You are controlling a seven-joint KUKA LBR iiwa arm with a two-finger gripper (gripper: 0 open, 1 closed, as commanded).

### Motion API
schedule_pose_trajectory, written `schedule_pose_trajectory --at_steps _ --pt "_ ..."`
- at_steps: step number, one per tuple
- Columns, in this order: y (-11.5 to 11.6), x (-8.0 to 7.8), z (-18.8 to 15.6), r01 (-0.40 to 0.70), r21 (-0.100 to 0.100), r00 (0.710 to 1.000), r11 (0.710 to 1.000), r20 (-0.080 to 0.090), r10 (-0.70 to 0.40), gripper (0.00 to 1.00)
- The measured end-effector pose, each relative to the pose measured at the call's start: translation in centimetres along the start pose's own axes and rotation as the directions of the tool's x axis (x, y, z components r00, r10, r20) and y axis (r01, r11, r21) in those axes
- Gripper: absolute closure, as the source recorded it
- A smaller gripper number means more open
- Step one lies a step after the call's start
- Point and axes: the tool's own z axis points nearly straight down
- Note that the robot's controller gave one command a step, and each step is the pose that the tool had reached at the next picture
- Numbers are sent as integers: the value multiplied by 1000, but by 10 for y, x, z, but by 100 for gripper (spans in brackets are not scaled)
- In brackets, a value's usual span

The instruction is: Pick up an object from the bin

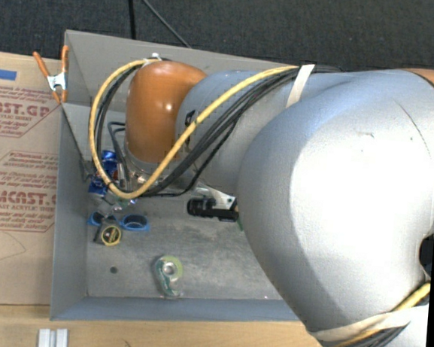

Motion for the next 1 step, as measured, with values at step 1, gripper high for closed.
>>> schedule_pose_trajectory --at_steps 1 --pt "-37 -17 5 -18 9 1000 1000 0 18 100"
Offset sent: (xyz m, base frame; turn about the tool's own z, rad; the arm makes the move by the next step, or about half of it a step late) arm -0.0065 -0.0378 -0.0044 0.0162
